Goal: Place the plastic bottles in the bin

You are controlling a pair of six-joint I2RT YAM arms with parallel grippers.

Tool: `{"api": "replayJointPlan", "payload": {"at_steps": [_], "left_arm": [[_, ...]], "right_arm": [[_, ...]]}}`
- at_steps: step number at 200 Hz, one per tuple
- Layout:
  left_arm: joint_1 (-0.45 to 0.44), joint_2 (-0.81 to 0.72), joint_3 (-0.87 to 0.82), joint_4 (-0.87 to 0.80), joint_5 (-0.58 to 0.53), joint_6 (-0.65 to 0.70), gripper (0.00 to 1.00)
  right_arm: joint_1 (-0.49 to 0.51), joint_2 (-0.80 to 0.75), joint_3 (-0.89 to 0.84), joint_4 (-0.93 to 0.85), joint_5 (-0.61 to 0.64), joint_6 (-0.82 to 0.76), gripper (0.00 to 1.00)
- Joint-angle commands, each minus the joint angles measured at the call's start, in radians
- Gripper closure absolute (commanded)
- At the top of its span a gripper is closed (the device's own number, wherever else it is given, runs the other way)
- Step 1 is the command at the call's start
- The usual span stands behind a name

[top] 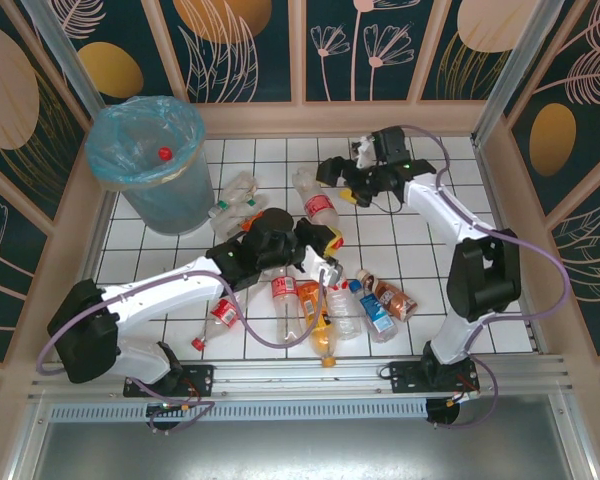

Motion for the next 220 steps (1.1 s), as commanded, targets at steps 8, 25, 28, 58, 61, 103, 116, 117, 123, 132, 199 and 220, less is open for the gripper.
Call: {"api": "replayJointPlan", "payload": {"at_steps": [8,25,28,58,61,103,116,117,123,132,199,220], "left_arm": [[-0.004,-0.09,0.071,0.093,-0.025,-0.255,1.0],[-0.004,-0.113,0.117,0.118,-0.088,-0.407,1.0],[-0.003,-0.116,0.128,0.123,-0.105,-0.436,1.0],[0.005,-0.131,0.263,0.104,-0.276,-0.64,1.0],[0.009,-0.131,0.278,0.1,-0.29,-0.66,1.0],[0.145,-0.127,0.492,0.036,-0.425,-0.957,1.0],[0.188,-0.117,0.53,0.047,-0.513,-0.995,1.0],[0.192,-0.116,0.534,0.046,-0.519,-0.999,1.0],[0.221,-0.107,0.554,0.038,-0.544,-1.026,1.0],[0.274,-0.092,0.594,0.005,-0.547,-1.074,1.0],[0.667,-0.002,0.772,-0.169,-0.467,-1.403,1.0],[0.781,0.022,0.783,-0.202,-0.43,-1.478,1.0]], "right_arm": [[-0.081,-0.141,0.015,0.101,0.107,0.034,0.01],[-0.129,-0.213,-0.034,0.185,0.153,0.068,0.01],[-0.135,-0.224,-0.043,0.197,0.163,0.072,0.01],[-0.166,-0.311,-0.105,0.297,0.251,0.092,0.01],[-0.166,-0.315,-0.107,0.302,0.257,0.092,0.01],[-0.157,-0.286,-0.118,0.309,0.226,0.112,0.01],[-0.145,-0.27,-0.122,0.303,0.218,0.111,0.01],[-0.143,-0.269,-0.122,0.303,0.218,0.111,0.01],[-0.135,-0.263,-0.123,0.304,0.217,0.107,0.01],[-0.123,-0.253,-0.123,0.302,0.217,0.102,0.01],[-0.044,-0.189,-0.039,0.238,0.24,0.032,0.02],[-0.026,-0.17,-0.016,0.216,0.245,0.015,0.02]]}}
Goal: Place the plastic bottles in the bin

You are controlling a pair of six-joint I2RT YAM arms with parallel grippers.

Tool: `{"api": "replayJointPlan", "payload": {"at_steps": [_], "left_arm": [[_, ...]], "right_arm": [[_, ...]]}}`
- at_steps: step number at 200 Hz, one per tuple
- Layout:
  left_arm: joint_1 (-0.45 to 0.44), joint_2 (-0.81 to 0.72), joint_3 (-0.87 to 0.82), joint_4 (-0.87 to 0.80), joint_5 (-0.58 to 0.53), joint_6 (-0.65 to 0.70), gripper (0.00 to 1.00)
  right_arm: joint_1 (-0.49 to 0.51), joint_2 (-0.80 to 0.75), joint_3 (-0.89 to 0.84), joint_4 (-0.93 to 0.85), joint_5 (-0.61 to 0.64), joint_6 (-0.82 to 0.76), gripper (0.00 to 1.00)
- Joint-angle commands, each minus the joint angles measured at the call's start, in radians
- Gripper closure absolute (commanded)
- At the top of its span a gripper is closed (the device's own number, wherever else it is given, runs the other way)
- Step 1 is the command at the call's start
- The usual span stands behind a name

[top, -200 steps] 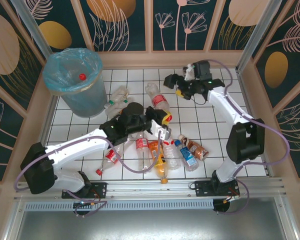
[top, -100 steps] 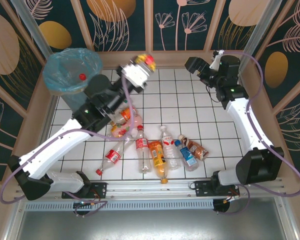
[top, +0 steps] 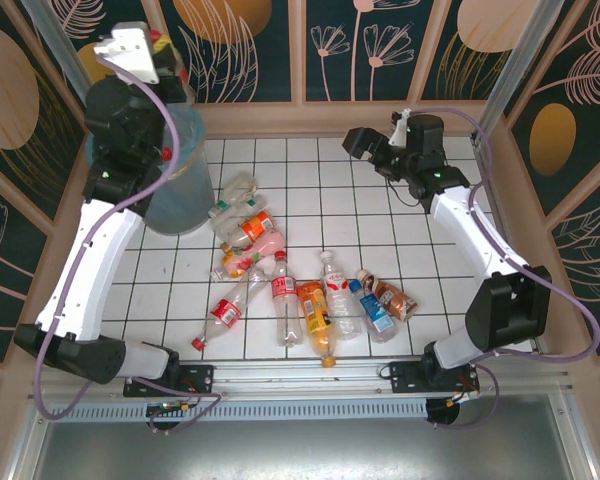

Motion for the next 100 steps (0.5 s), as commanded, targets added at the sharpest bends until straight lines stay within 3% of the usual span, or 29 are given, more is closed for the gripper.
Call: {"api": "replayJointPlan", "payload": {"at_steps": [1,43,100], "left_arm": [[0.103,0.021,0.037,-0.059,0.051,-0.156,1.0],[0.247,0.087,0.015,-0.167,0.053,-0.22,1.0],[0.259,0.023,-0.22,-0.145,0.023,-0.236,1.0]], "right_arm": [[0.021,0.02,0.057,-0.032,0.023,-0.044,0.02],[0.048,0.038,0.061,-0.056,0.035,-0.065,0.02],[0.117,0.099,0.129,-0.165,0.083,-0.129,0.03]]}}
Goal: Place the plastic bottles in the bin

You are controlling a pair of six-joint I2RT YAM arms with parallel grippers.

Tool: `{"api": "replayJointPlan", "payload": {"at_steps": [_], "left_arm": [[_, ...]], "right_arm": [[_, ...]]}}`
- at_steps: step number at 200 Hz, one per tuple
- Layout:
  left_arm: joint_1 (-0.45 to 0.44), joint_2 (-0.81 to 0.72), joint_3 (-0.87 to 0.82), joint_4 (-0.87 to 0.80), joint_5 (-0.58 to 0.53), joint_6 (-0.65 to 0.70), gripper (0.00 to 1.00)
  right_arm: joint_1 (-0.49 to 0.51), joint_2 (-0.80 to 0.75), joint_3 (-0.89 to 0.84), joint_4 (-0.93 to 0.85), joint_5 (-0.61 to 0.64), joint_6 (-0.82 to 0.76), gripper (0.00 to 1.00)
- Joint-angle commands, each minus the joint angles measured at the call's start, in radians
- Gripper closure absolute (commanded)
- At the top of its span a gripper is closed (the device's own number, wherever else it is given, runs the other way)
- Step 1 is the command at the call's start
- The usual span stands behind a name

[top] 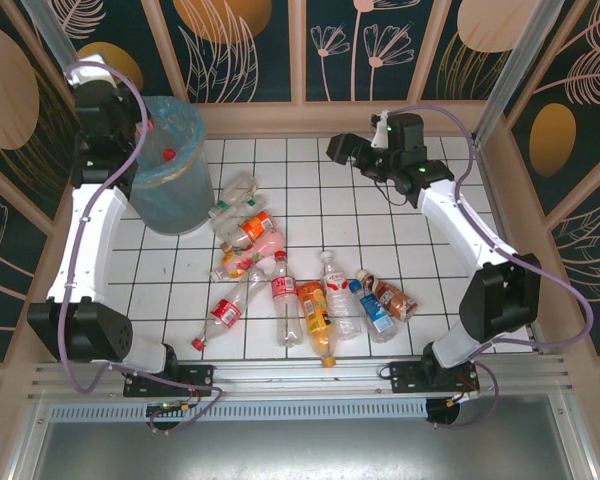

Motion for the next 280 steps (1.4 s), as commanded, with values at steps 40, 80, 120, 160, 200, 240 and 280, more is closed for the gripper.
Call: {"api": "replayJointPlan", "payload": {"at_steps": [40,80,120,160,200,240,280], "left_arm": [[0.001,-0.087,-0.152,-0.015,-0.066,0.025,1.0],[0.002,-0.081,-0.175,-0.026,-0.112,0.076,1.0],[0.012,-0.03,-0.142,-0.025,-0.098,0.078,0.49],[0.012,-0.055,-0.149,0.013,-0.064,0.062,0.25],[0.012,-0.11,-0.183,0.037,-0.069,0.072,0.26],[0.011,-0.148,-0.202,0.049,-0.057,0.083,0.27],[0.009,-0.197,-0.218,0.069,0.029,0.12,0.3]], "right_arm": [[0.092,0.05,0.072,-0.126,0.091,-0.098,0.03],[0.097,0.058,0.035,-0.115,0.089,-0.098,0.03],[0.098,0.072,0.069,-0.129,0.086,-0.107,0.03],[0.098,0.061,0.064,-0.132,0.11,-0.113,0.03],[0.099,0.069,0.061,-0.128,0.105,-0.101,0.03],[0.106,0.081,0.09,-0.137,0.108,-0.101,0.03],[0.106,0.071,0.102,-0.246,0.184,-0.15,0.03]]}}
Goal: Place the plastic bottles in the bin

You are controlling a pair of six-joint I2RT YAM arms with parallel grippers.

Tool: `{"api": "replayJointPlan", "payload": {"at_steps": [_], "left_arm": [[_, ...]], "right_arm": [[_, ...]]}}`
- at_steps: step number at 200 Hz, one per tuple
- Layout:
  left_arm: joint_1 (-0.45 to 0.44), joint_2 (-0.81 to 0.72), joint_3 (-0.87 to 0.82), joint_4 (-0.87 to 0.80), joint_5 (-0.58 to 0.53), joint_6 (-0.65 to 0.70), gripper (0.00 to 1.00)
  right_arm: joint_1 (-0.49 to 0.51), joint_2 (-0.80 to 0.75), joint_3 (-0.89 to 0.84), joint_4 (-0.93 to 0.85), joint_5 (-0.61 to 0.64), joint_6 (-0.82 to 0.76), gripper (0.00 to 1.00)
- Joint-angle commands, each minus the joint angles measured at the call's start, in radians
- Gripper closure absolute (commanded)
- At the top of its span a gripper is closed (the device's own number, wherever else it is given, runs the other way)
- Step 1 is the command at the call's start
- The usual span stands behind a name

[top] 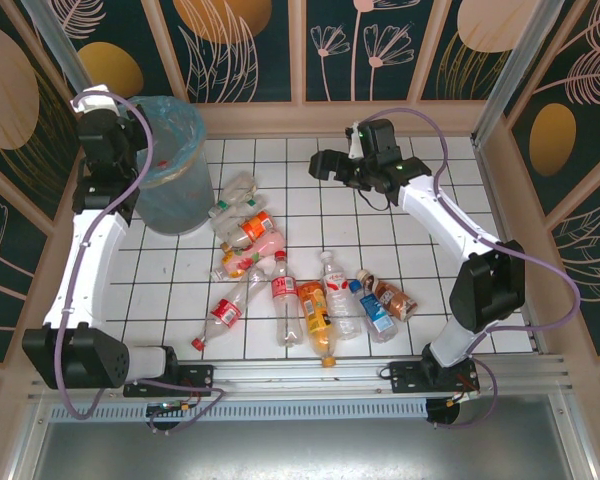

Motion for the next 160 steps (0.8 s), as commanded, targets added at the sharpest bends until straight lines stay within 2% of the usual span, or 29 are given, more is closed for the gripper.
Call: {"api": "replayJointPlan", "payload": {"at_steps": [1,25,38,62,106,123,147,160], "left_arm": [[0.007,-0.046,-0.024,0.045,0.075,0.04,0.3],[0.001,-0.083,-0.04,0.057,0.172,0.054,0.35],[-0.031,-0.094,-0.038,0.055,0.185,0.08,0.37],[-0.184,-0.098,-0.048,0.054,0.148,0.189,0.37],[-0.419,-0.09,-0.143,0.097,0.262,0.275,0.35],[-0.467,-0.063,-0.171,0.114,0.327,0.228,0.33],[-0.471,-0.028,-0.247,0.207,0.491,0.095,0.26],[-0.471,0.002,-0.264,0.23,0.524,0.064,0.27]], "right_arm": [[0.01,-0.002,0.033,-0.094,0.073,-0.052,0.03],[0.01,-0.039,-0.01,-0.167,0.13,-0.094,0.05],[0.01,-0.065,-0.046,-0.193,0.137,-0.112,0.08],[0.014,-0.098,-0.112,-0.23,0.094,-0.145,0.13],[0.08,-0.134,-0.228,-0.293,0.075,-0.15,0.16],[0.124,-0.14,-0.271,-0.318,0.076,-0.128,0.16],[0.176,-0.143,-0.34,-0.325,0.043,-0.069,0.2],[0.206,-0.146,-0.369,-0.325,0.045,-0.041,0.23]]}}
